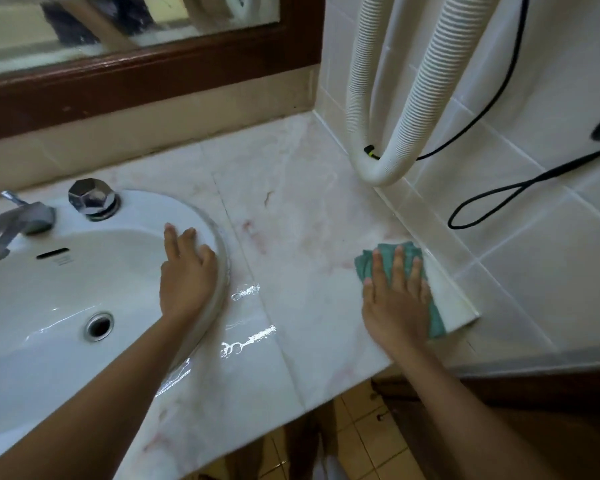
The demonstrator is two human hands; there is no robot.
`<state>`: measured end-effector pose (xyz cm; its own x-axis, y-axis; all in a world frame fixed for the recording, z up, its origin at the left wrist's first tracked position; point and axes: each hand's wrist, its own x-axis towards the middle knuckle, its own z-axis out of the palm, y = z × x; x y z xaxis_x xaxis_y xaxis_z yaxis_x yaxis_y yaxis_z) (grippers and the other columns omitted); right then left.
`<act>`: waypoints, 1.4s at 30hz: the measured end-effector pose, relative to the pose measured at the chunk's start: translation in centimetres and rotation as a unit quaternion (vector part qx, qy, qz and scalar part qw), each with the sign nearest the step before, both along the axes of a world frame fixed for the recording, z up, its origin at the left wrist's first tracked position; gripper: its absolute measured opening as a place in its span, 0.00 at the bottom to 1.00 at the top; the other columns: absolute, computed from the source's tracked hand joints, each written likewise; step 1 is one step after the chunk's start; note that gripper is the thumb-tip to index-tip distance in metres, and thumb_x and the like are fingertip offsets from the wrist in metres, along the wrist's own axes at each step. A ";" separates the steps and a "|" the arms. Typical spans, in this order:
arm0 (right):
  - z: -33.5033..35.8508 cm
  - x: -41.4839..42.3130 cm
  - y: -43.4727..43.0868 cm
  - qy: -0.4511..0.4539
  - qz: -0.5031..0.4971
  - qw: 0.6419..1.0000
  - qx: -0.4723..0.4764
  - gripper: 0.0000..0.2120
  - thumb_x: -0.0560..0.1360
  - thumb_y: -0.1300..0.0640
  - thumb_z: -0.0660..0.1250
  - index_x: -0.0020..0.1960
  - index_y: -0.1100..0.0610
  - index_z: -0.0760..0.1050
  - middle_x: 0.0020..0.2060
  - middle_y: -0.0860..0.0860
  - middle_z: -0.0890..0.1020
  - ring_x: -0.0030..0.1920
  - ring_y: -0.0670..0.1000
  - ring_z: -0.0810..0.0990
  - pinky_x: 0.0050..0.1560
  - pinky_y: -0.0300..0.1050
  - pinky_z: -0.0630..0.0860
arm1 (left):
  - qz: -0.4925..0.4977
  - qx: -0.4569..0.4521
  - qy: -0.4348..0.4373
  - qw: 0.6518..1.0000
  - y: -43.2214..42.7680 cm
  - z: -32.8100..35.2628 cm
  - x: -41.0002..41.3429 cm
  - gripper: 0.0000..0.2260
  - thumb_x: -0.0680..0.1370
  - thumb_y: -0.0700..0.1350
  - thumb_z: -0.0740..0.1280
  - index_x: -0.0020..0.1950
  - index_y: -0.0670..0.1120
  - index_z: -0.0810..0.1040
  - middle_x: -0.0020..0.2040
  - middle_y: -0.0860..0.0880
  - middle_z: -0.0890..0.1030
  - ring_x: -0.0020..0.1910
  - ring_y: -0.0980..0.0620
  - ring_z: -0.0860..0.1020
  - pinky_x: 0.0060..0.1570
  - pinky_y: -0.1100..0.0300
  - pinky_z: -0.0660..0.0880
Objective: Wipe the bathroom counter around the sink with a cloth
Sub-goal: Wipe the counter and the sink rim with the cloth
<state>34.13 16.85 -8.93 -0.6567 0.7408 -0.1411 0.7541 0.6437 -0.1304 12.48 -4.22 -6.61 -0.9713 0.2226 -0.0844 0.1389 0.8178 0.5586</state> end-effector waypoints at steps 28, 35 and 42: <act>0.6 -3.8 -24.1 0.014 0.174 0.983 -0.049 0.27 0.80 0.44 0.39 0.78 0.47 0.41 0.77 0.52 0.41 0.77 0.58 0.39 0.75 0.58 0.41 | 0.098 0.051 0.135 0.985 -28.9 -0.6 16.8 0.16 0.74 0.48 0.61 0.58 0.49 0.80 0.71 0.48 0.71 0.67 0.48 0.69 0.58 0.51 0.63; 0.2 -1.7 -39.2 -0.007 0.221 0.973 -0.058 0.30 0.78 0.42 0.38 0.78 0.47 0.41 0.77 0.54 0.39 0.76 0.59 0.35 0.75 0.60 0.42 | 0.446 0.046 0.155 0.880 -49.1 -1.9 14.4 0.17 0.74 0.45 0.62 0.62 0.45 0.78 0.73 0.46 0.64 0.69 0.40 0.64 0.66 0.38 0.59; -0.3 -3.5 -51.4 0.008 0.349 0.936 -0.032 0.29 0.78 0.43 0.38 0.78 0.47 0.40 0.77 0.53 0.39 0.76 0.57 0.33 0.74 0.55 0.37 | 0.603 0.066 0.035 0.794 -65.1 -2.1 4.8 0.21 0.79 0.48 0.58 0.73 0.50 0.65 0.80 0.47 0.48 0.77 0.41 0.50 0.71 0.40 0.54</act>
